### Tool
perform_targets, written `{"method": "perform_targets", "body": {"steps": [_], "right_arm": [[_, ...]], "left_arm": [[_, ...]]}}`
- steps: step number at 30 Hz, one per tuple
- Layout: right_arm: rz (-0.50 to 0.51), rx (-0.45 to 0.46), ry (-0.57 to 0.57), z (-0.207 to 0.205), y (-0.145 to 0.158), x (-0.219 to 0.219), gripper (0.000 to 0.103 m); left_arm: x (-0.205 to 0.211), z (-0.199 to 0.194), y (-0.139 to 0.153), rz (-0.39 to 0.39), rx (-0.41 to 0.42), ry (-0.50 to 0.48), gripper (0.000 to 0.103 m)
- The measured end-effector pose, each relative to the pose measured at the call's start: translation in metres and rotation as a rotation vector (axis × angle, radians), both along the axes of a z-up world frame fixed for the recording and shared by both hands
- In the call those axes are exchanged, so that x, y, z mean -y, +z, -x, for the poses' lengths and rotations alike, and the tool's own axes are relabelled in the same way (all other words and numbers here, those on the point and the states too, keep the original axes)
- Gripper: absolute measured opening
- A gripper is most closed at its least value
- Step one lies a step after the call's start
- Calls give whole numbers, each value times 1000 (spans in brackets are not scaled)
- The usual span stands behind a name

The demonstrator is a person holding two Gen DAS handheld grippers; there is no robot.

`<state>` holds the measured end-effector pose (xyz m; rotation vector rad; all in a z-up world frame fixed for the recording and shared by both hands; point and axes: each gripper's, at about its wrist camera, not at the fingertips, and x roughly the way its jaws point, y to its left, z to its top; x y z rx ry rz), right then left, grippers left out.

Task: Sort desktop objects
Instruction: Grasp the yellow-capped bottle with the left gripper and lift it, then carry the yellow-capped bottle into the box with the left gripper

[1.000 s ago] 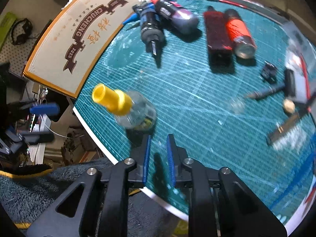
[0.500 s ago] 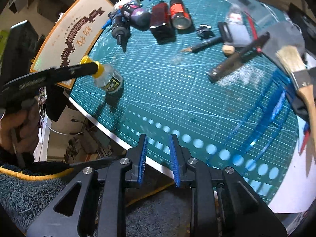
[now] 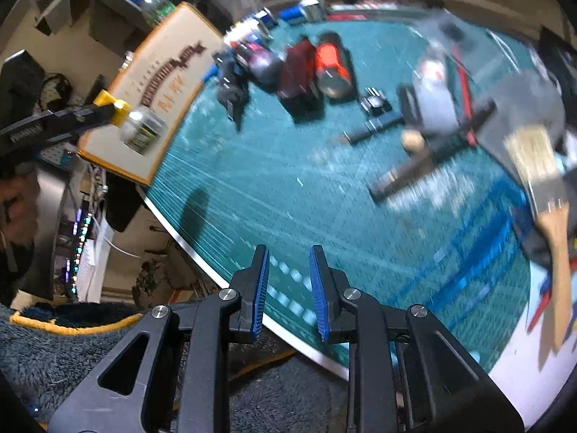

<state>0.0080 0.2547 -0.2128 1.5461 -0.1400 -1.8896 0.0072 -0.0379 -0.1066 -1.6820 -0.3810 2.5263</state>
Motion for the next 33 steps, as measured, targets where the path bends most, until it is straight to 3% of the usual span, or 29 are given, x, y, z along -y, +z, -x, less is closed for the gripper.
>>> {"method": "perform_targets", "body": {"steps": [5,8,13,16,17,21,28,30,31,33], "right_arm": [[33,-49,57,21,20,30,23],[42,-75,73,33,33,53,23],[26,-103,73,49,46,93,23],[4,-109,49,55,52,122,23],[-4,-101,33,56,54,132,23],[1,-95,-12,54,73,172,23],[18,-136,16,58,122,253,23],[21,-148,50,63,136,282,24],[21,-154,70,66,142,296,31],[13,-161,109,71,149,323,35]], "left_arm": [[93,14,49,62,7,85,24],[146,36,47,140,59,105,24],[209,86,-11,120,206,69,23],[224,113,-63,117,323,-15,21],[227,117,-75,120,354,-37,16],[231,124,-106,120,421,-117,16],[225,120,-108,98,432,-246,14],[228,117,-94,81,404,-259,15],[232,114,-83,65,384,-256,16],[249,100,-50,5,296,-227,30]]}}
